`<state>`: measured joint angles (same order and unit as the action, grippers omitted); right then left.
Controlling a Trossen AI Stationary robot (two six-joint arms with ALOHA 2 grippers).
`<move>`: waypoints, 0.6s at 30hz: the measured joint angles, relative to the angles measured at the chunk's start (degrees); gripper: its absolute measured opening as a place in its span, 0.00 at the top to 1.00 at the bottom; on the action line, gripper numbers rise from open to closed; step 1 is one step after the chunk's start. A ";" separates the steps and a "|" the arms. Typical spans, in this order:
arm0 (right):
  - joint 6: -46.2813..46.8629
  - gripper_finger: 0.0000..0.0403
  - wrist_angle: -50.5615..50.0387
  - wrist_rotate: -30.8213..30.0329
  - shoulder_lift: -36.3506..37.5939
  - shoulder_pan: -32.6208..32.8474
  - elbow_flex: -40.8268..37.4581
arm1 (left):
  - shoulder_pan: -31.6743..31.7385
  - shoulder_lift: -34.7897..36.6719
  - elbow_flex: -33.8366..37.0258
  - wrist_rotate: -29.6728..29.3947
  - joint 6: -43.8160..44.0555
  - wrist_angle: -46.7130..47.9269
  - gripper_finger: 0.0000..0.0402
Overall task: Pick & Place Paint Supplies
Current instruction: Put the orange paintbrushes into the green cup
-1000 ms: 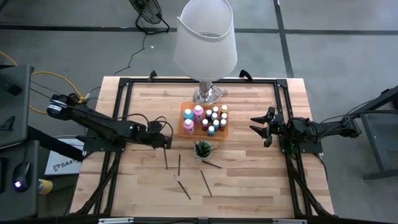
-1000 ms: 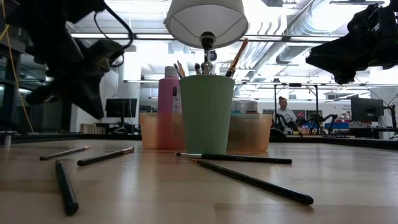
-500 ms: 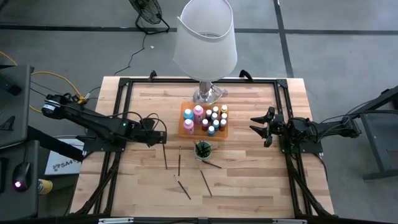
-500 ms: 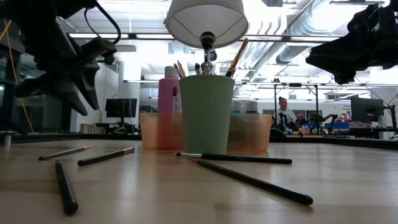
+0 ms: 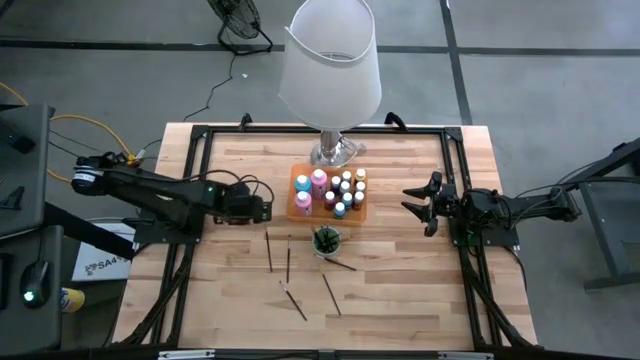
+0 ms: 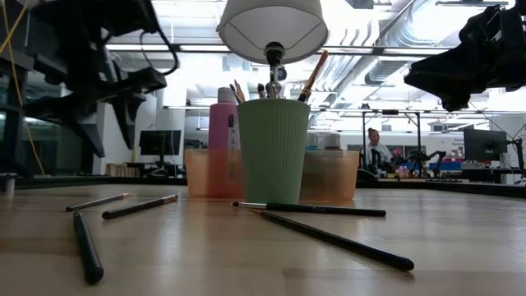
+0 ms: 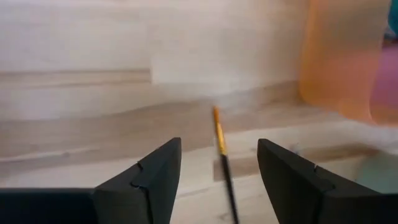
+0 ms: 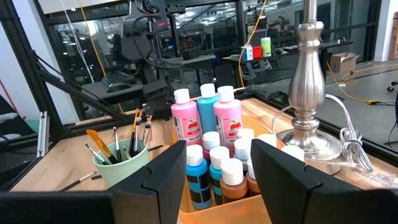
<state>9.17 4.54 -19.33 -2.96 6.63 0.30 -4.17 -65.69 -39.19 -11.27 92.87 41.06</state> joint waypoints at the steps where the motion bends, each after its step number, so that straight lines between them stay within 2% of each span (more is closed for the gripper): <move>1: -0.01 0.57 0.00 0.00 -0.01 -0.01 0.00 | 0.68 -0.86 -1.00 -0.09 -0.29 1.03 0.49; 8: -0.01 0.57 0.00 -0.01 0.00 -0.01 -0.01 | 2.78 -10.29 -6.40 1.94 -2.65 -0.35 0.53; 18: 0.00 0.57 0.00 0.00 0.00 -0.01 -0.01 | 2.67 -20.21 -7.82 5.02 -0.71 -5.72 0.54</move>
<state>9.17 4.54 -19.33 -2.95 6.62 0.30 -1.50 -85.90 -47.00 -6.25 92.16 35.33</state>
